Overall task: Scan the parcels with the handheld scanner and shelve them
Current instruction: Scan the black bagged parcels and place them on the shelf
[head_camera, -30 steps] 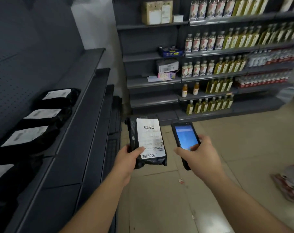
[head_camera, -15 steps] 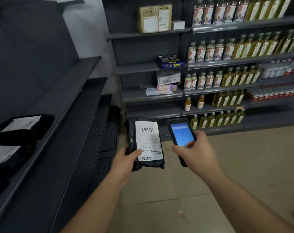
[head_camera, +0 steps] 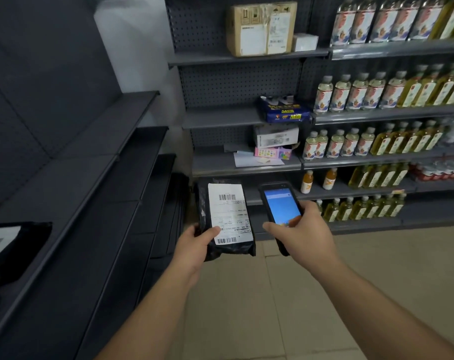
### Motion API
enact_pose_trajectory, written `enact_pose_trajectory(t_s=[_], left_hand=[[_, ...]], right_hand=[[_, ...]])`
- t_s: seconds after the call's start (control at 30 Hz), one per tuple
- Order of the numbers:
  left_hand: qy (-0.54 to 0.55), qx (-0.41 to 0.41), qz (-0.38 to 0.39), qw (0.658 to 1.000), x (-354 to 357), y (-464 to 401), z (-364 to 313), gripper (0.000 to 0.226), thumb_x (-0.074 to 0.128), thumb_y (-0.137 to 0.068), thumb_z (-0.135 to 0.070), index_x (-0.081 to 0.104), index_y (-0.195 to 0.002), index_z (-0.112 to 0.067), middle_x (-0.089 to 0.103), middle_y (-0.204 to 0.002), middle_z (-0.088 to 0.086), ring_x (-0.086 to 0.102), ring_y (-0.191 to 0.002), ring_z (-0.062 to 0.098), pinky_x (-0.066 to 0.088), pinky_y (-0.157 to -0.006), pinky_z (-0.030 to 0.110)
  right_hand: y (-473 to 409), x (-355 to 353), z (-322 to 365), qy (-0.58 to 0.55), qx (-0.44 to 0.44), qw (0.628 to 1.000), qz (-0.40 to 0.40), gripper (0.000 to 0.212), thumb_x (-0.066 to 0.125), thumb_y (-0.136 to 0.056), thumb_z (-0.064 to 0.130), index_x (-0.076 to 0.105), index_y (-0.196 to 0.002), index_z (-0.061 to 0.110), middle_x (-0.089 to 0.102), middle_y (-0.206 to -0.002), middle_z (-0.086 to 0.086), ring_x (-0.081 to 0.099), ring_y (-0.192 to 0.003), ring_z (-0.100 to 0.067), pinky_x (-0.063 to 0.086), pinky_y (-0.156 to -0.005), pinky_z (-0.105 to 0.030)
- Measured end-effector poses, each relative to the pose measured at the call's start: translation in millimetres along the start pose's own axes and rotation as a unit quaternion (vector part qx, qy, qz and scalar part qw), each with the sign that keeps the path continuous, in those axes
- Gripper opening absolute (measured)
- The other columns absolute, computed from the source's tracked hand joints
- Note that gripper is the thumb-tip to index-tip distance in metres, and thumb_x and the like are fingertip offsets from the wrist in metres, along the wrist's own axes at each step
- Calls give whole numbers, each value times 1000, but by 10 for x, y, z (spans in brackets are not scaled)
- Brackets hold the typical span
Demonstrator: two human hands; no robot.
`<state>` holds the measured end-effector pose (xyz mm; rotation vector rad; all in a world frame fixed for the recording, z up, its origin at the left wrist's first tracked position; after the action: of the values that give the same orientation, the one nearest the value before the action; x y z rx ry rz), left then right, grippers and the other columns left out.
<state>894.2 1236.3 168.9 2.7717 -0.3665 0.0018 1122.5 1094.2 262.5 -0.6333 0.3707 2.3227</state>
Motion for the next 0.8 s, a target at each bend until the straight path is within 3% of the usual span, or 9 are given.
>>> enact_pose_trajectory(t_s=[0.1, 0.23, 0.43, 0.57, 0.67, 0.8], left_hand=[[17, -2, 6, 1000, -69, -539, -245, 23, 76, -96, -19, 71, -118, -22, 82, -102, -3, 78, -98, 21, 61, -73, 31], [22, -9, 9, 1000, -167, -1156, -464, 28, 78, -94, -24, 71, -120, -24, 81, -109, -4, 75, -108, 23, 58, -99, 48], [34, -13, -18, 999, -317, -1873, -660, 28, 78, -93, -21, 71, -121, -20, 81, -108, 0, 77, -103, 24, 60, -97, 50], [45, -10, -63, 997, -471, -2352, -814, 23, 76, -95, -18, 71, -117, -18, 82, -104, 1, 78, -101, 23, 61, -96, 47], [63, -4, -93, 994, -573, -2675, -973, 22, 75, -96, -17, 71, -117, -16, 82, -103, 2, 78, -99, 23, 62, -90, 42], [84, -4, -163, 983, -756, -3029, -1176, 25, 76, -95, -19, 72, -119, -15, 82, -105, 1, 77, -103, 24, 58, -101, 48]], right_hand=[[-442, 219, 254, 18, -6, 1000, -10, 88, 88, -73, 47, 42, -143, 20, 63, -94, 4, 66, -81, -14, 61, -74, -44], [-952, 482, 471, 27, -11, 999, -13, 90, 88, -73, 50, 41, -145, 22, 61, -96, 5, 64, -86, -12, 60, -77, -45], [-1711, 997, 759, 42, -26, 999, 14, 91, 87, -71, 52, 41, -144, 21, 61, -97, 7, 63, -86, -12, 57, -74, -41], [-2300, 1407, 994, 44, -40, 997, 50, 72, 88, -71, 50, 45, -123, 24, 61, -99, 6, 63, -83, -10, 57, -73, -40], [-2726, 1698, 1222, 43, -73, 993, 83, 78, 86, -71, 50, 43, -131, 25, 61, -100, 6, 63, -85, -12, 54, -71, -37], [-3307, 2094, 1565, 34, -115, 983, 138, 77, 87, -69, 52, 46, -128, 27, 64, -97, 5, 64, -87, -14, 54, -73, -37]])
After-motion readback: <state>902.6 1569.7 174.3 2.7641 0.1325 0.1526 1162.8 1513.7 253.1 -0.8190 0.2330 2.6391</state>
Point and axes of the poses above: each hand's wrist, its own y-axis away from the middle knuckle, its own x-axis out of the palm, z = x × y, the point moved 8 cm from there along -y, towards the middle knuckle
